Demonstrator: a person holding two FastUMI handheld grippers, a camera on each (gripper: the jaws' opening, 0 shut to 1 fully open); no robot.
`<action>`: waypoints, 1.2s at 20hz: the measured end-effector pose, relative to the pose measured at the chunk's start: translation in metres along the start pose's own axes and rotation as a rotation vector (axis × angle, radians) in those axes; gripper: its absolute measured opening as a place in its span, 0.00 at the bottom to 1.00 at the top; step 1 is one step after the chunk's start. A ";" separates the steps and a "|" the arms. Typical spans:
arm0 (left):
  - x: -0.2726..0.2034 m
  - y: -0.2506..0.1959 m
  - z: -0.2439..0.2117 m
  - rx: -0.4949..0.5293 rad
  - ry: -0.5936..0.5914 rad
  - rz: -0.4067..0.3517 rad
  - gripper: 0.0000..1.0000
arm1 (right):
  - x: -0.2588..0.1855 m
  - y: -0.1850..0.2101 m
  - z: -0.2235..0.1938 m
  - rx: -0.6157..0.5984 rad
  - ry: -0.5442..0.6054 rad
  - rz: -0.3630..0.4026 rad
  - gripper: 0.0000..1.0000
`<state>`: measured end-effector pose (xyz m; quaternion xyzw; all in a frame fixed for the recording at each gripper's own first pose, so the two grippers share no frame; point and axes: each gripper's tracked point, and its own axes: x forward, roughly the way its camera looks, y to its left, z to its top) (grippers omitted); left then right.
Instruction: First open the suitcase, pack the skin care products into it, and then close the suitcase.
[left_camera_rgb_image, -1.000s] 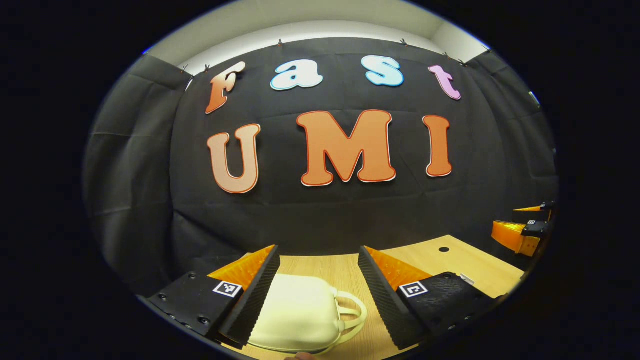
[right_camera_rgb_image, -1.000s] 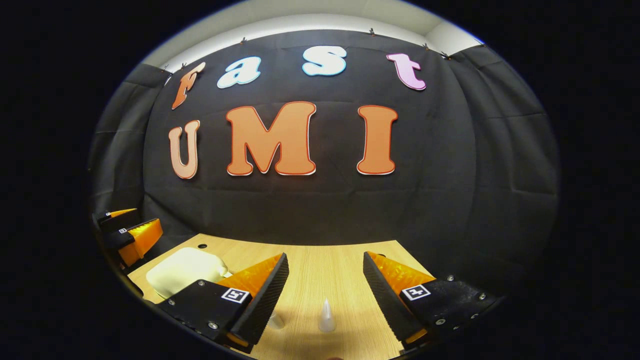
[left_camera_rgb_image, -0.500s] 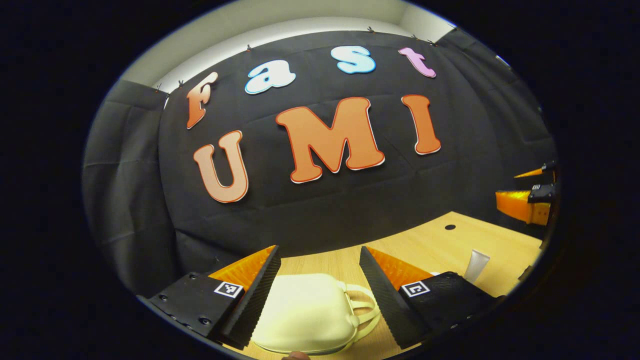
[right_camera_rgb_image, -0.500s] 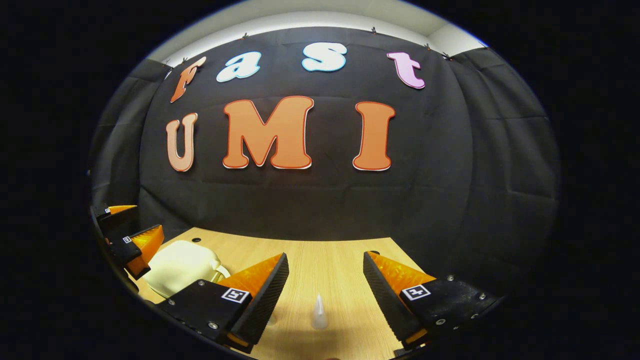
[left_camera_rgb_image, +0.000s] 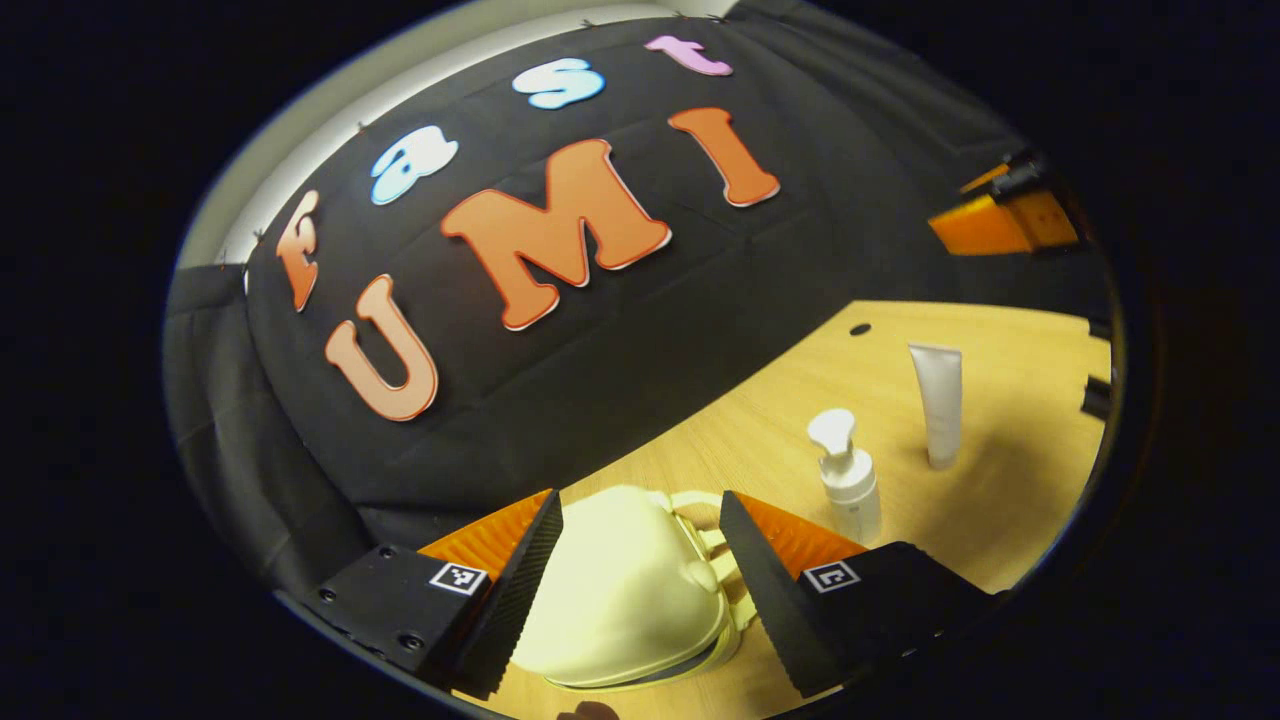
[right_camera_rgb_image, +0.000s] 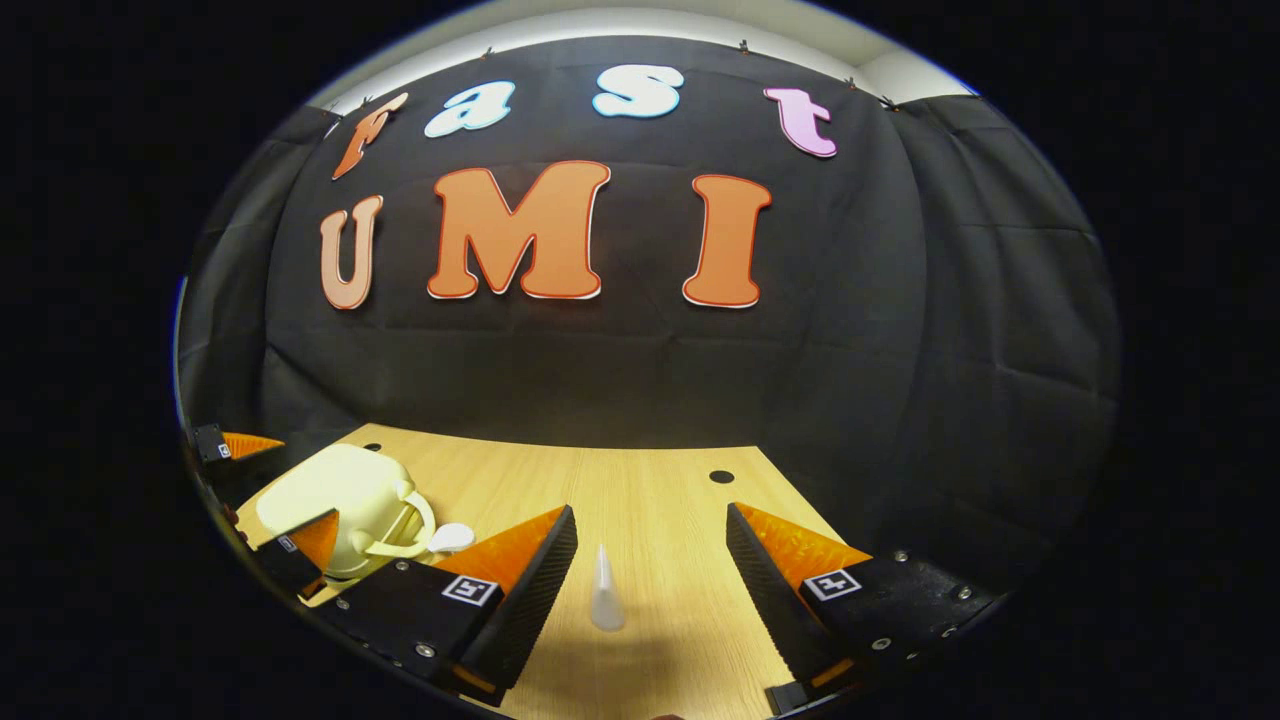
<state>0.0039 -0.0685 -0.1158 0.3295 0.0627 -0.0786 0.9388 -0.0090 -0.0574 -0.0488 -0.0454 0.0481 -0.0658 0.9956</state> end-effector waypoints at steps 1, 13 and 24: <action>0.001 -0.011 -0.006 0.060 0.003 -0.013 0.99 | 0.000 -0.003 -0.002 0.002 0.005 -0.007 0.95; 0.057 -0.063 -0.069 0.427 0.135 -0.069 0.99 | -0.006 -0.059 -0.044 0.019 0.100 -0.126 0.95; 0.109 -0.082 -0.090 0.526 0.241 -0.114 0.64 | -0.006 -0.091 -0.051 0.036 0.128 -0.222 0.96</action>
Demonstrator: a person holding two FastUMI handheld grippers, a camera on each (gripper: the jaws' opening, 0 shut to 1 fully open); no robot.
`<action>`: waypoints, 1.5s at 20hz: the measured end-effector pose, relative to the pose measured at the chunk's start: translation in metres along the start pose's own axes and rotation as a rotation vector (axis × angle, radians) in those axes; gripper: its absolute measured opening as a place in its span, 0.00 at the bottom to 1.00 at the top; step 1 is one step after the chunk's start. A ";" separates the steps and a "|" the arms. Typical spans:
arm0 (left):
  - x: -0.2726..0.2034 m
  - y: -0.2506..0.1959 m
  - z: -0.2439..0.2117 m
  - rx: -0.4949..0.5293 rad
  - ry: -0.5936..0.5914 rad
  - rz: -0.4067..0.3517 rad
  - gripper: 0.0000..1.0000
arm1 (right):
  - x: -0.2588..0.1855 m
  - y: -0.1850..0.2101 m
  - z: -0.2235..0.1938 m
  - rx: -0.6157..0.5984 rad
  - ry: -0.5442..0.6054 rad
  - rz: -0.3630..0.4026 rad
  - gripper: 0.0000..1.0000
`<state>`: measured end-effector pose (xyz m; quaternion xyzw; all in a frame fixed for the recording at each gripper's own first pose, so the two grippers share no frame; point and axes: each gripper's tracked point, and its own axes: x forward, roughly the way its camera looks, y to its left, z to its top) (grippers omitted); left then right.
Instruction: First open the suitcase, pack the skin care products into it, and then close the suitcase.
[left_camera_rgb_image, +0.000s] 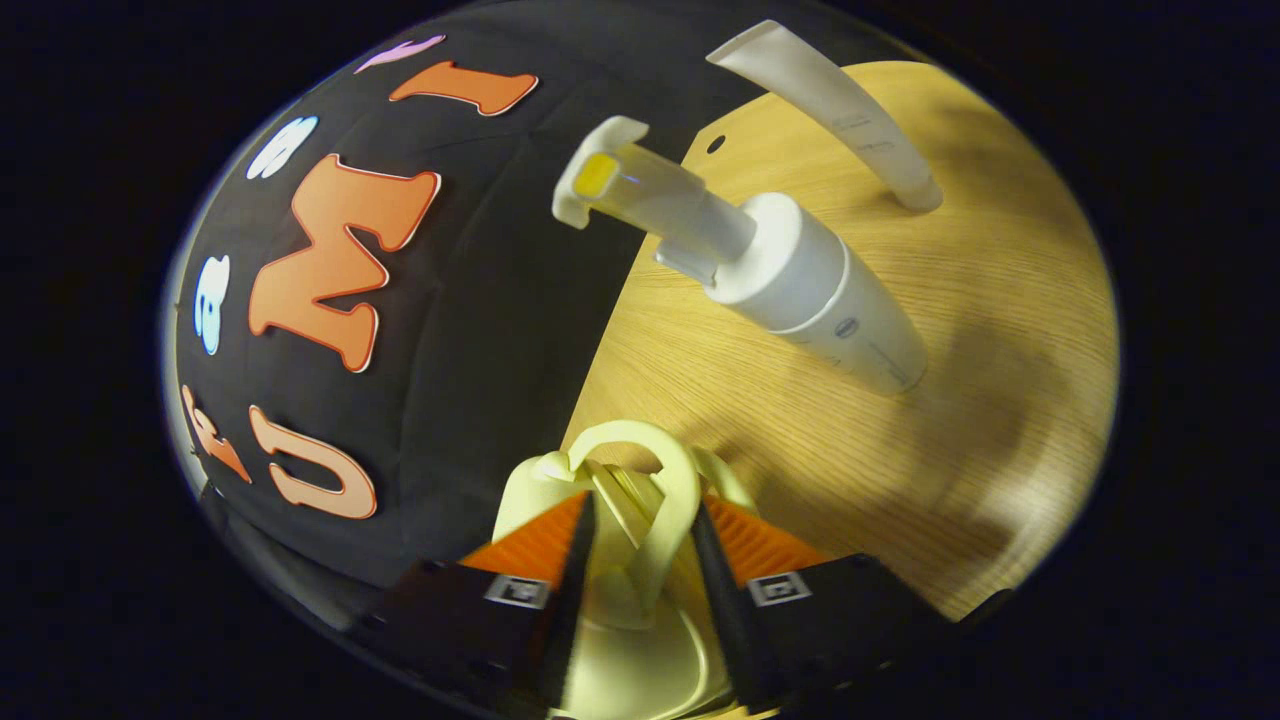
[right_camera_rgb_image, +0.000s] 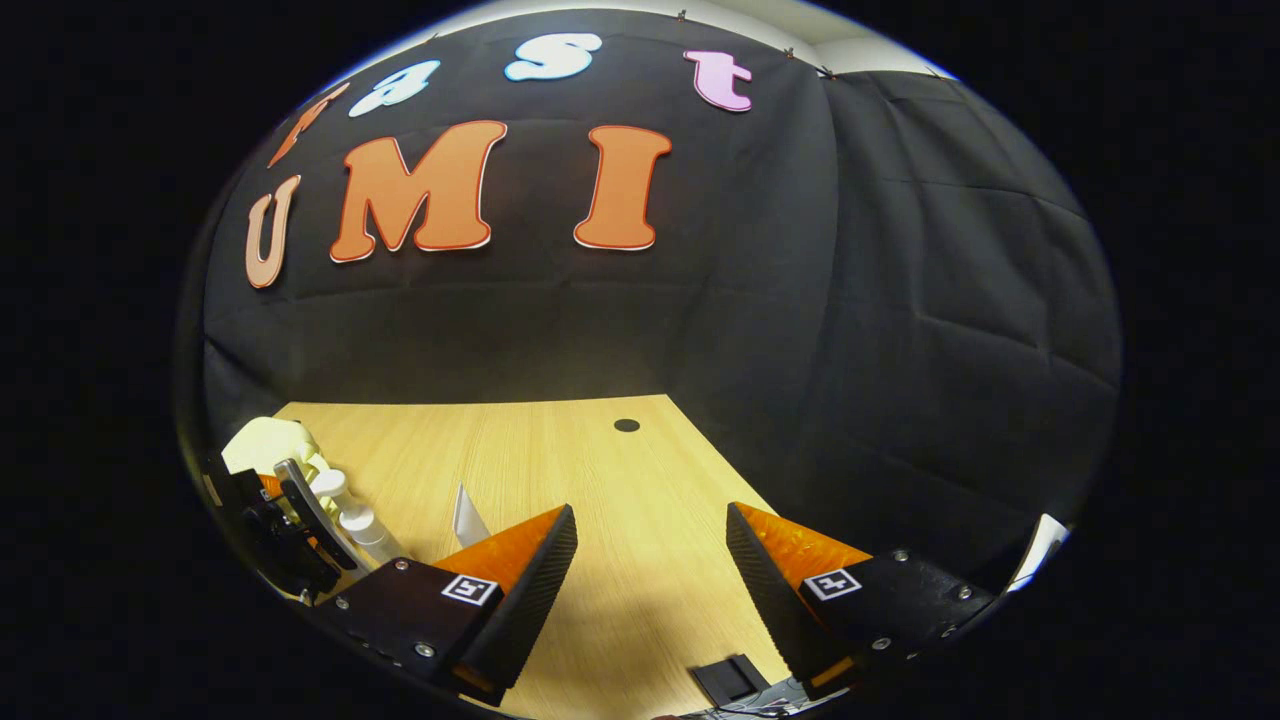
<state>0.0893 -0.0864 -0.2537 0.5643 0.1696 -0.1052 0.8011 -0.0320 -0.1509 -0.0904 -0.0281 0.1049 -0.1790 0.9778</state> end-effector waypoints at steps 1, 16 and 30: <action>0.001 0.002 -0.001 0.018 0.022 0.021 0.47 | 0.000 0.000 0.000 -0.001 0.000 -0.003 0.96; -0.047 0.136 -0.030 -0.519 -0.054 -0.105 0.07 | -0.007 0.101 0.051 -0.018 -0.094 0.145 0.95; -0.018 0.269 -0.301 -1.180 -0.094 -0.232 0.06 | -0.085 0.247 0.124 0.056 -0.204 0.132 0.95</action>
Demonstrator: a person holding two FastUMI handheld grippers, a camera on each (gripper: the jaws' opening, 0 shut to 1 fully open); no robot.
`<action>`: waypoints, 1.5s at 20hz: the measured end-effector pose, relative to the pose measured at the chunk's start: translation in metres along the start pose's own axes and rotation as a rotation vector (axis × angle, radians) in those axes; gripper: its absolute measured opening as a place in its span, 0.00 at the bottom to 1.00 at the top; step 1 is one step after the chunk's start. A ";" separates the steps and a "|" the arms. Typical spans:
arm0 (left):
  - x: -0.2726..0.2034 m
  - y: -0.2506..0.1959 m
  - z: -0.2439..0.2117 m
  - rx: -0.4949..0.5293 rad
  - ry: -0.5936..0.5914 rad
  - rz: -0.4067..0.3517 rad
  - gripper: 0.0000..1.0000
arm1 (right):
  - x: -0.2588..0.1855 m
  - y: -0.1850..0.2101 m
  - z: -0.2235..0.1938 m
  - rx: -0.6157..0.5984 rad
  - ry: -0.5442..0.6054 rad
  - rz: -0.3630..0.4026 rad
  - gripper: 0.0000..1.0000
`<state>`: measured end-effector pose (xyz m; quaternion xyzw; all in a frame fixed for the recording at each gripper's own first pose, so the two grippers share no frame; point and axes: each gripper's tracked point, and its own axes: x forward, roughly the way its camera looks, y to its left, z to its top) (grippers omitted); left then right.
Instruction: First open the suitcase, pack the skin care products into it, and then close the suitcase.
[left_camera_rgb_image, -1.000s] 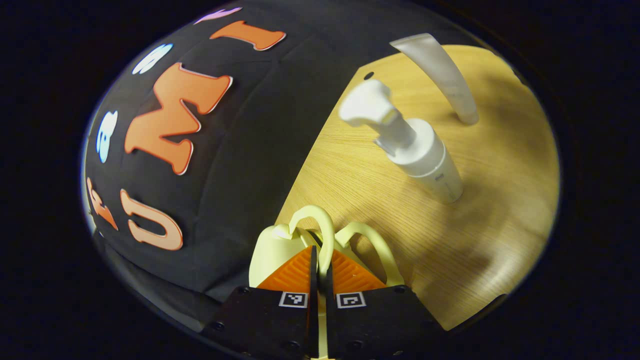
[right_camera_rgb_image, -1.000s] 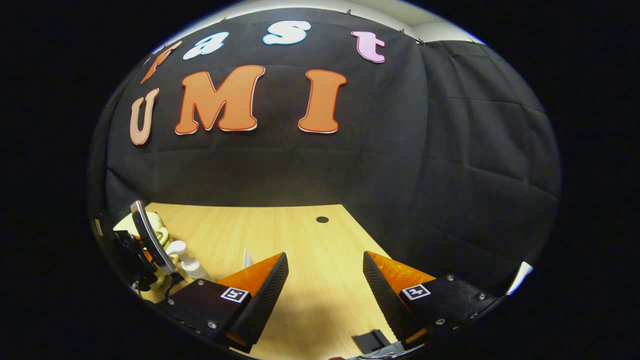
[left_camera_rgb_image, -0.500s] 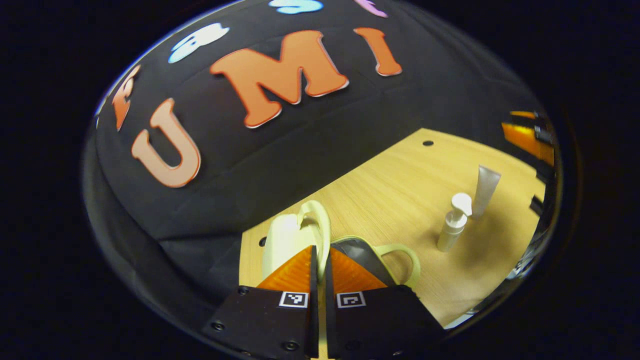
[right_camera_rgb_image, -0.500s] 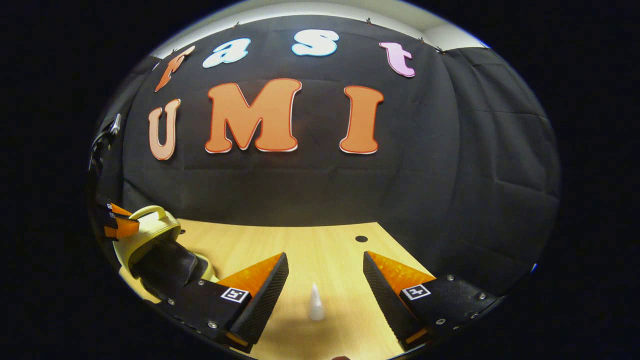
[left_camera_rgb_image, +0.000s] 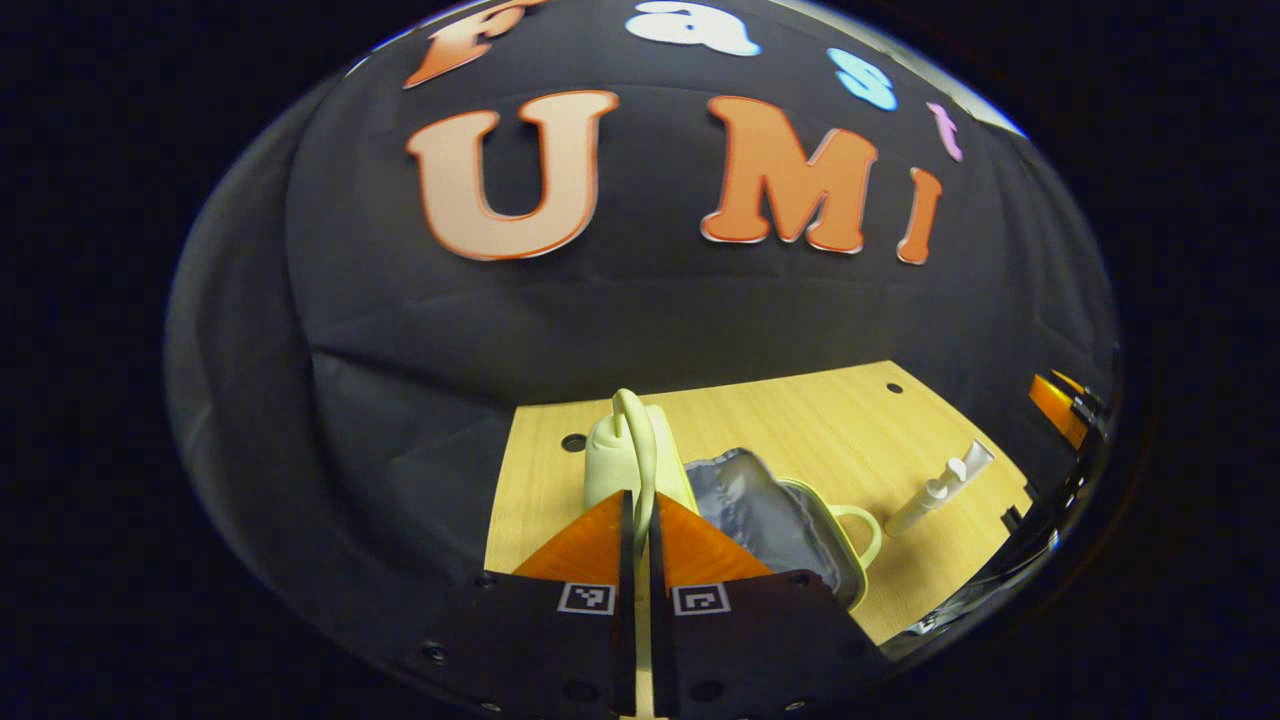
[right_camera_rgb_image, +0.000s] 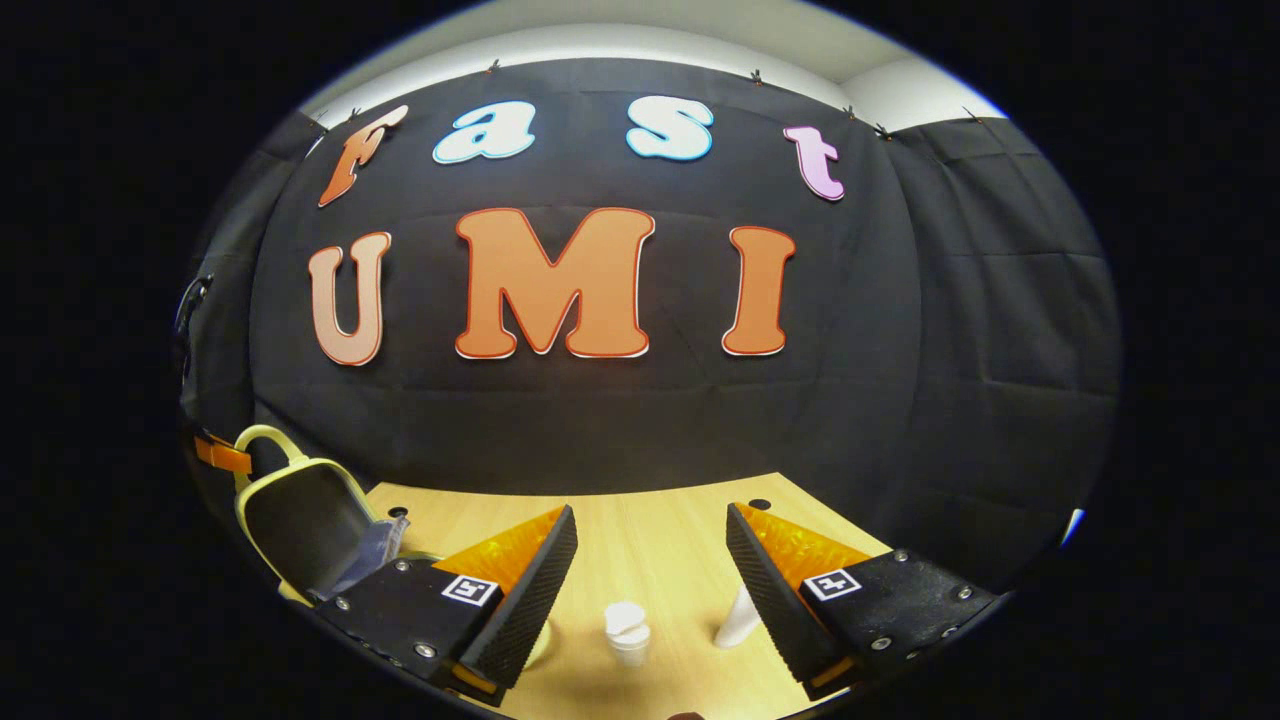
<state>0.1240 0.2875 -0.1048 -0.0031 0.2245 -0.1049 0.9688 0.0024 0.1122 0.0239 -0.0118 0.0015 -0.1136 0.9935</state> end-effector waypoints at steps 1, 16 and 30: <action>0.002 0.025 -0.007 -0.036 0.005 0.006 0.06 | -0.004 0.009 0.000 0.006 -0.001 -0.002 0.95; 0.101 0.174 -0.232 -0.471 0.212 0.020 0.06 | -0.003 0.045 -0.037 -0.021 0.052 -0.052 0.95; 0.074 0.192 -0.166 -0.219 -0.018 0.366 0.96 | 0.015 -0.020 -0.048 -0.069 0.073 -0.008 0.95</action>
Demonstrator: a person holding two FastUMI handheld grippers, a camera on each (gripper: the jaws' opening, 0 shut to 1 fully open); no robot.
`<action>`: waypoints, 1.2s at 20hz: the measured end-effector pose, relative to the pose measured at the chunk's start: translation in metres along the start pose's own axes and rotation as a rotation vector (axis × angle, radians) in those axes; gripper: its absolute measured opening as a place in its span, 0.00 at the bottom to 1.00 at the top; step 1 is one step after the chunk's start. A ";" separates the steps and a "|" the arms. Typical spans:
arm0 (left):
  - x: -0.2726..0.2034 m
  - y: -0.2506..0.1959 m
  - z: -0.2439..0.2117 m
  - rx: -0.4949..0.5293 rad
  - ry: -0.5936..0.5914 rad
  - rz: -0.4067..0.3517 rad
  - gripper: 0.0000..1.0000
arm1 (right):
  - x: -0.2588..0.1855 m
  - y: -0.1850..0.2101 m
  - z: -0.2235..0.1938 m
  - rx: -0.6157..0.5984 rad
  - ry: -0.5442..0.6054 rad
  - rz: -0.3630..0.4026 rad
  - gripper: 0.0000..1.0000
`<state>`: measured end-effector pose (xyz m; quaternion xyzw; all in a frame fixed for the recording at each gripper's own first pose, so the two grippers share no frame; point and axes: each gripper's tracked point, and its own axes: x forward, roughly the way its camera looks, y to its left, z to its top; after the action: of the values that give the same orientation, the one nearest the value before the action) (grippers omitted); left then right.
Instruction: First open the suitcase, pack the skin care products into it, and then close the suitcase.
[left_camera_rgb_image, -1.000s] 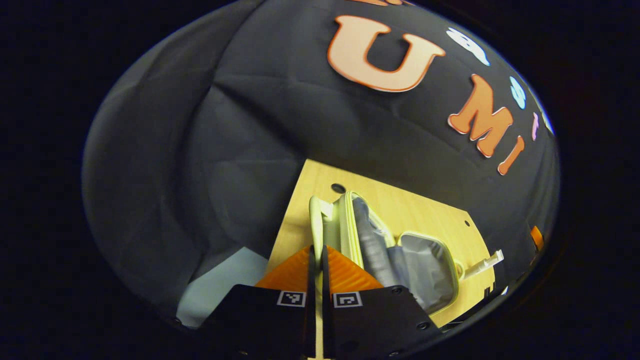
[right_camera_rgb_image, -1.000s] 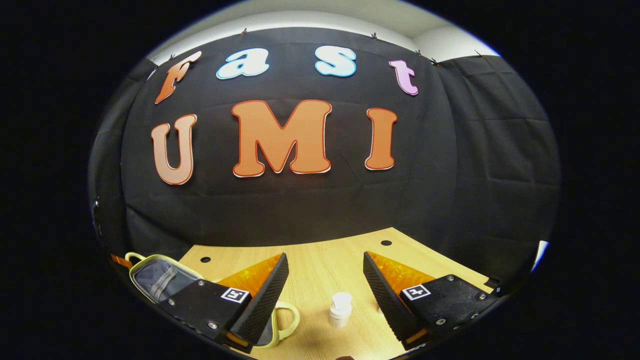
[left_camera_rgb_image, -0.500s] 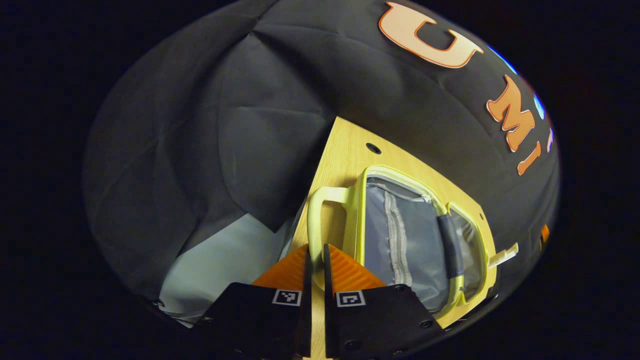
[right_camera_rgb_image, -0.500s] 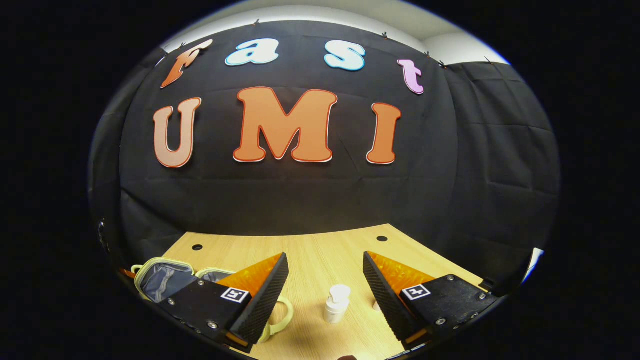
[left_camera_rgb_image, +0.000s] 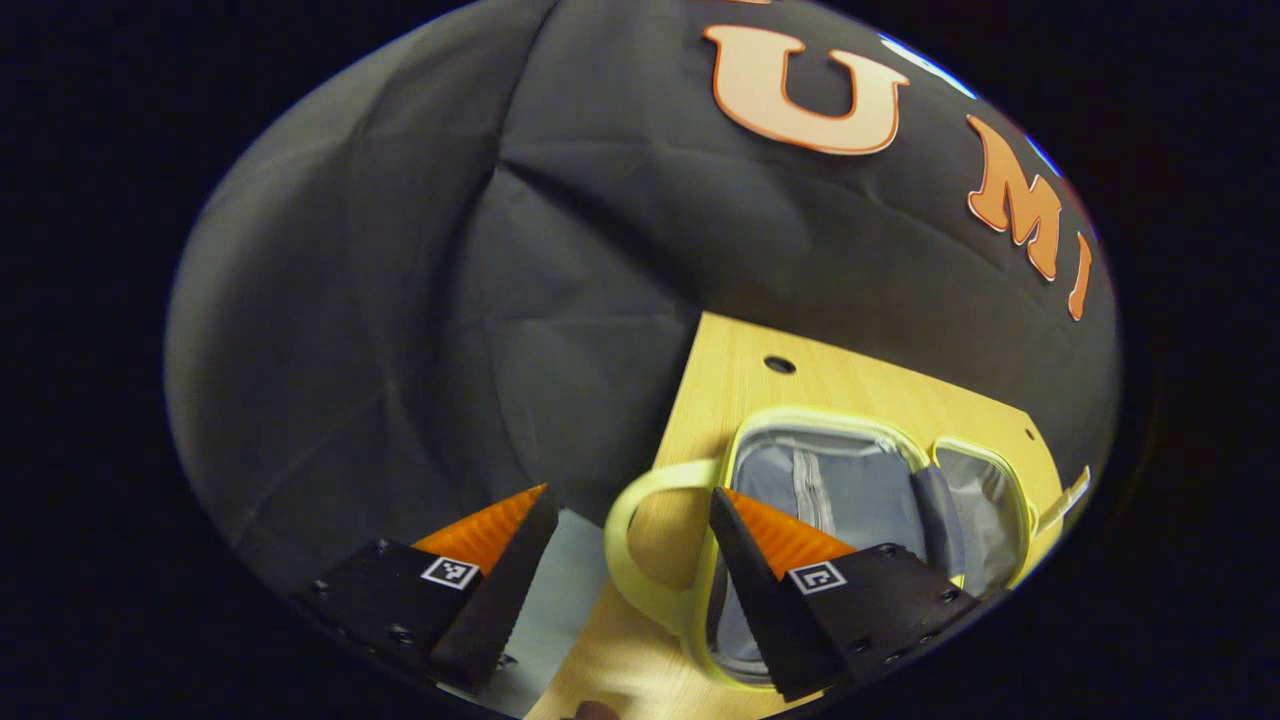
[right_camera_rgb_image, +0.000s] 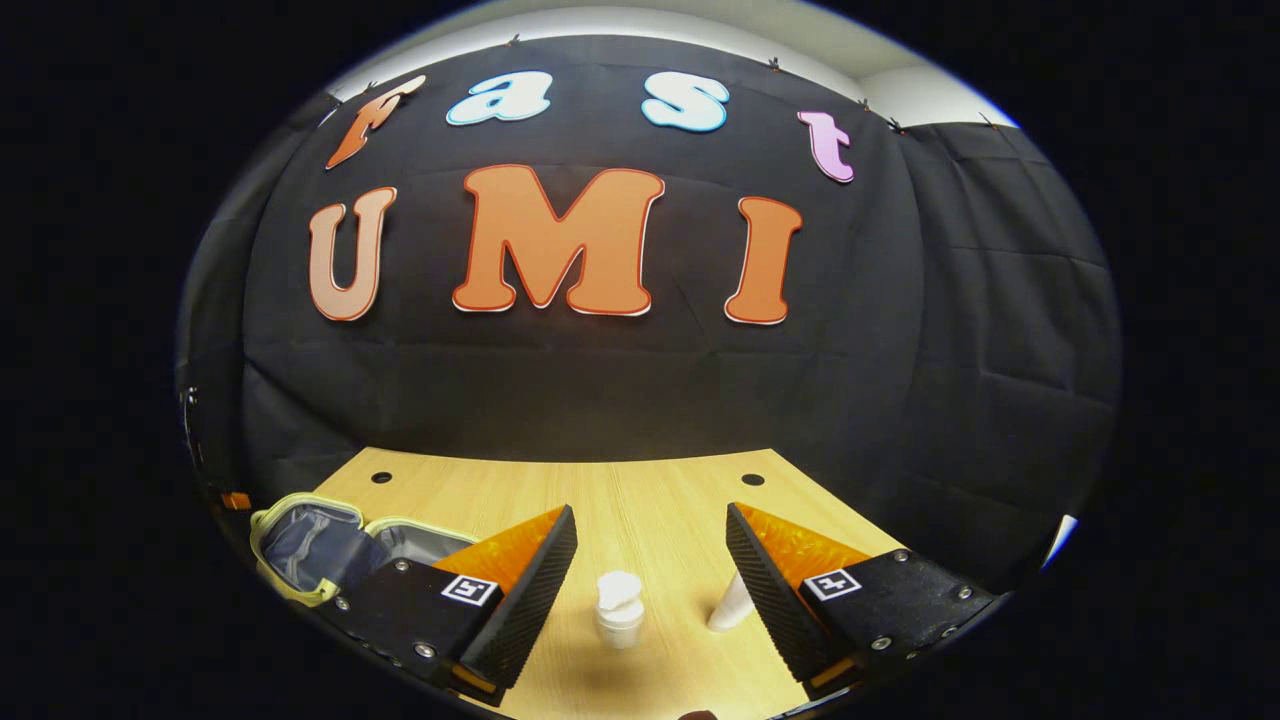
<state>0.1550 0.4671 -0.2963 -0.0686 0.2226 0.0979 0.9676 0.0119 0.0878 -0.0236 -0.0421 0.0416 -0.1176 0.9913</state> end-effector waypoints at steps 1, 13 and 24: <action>-0.014 -0.011 0.017 0.017 -0.050 0.022 0.96 | 0.004 -0.008 0.000 -0.008 -0.001 0.008 0.95; -0.189 -0.318 0.113 0.170 -0.474 -0.078 0.94 | 0.050 -0.104 -0.015 -0.050 0.005 0.149 0.95; -0.246 -0.555 -0.022 0.247 -0.448 -0.331 0.96 | 0.072 -0.144 -0.076 -0.063 0.074 0.222 0.95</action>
<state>0.0507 -0.1151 -0.1569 0.0374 -0.0004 -0.0761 0.9964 0.0416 -0.0740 -0.0911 -0.0639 0.0863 -0.0070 0.9942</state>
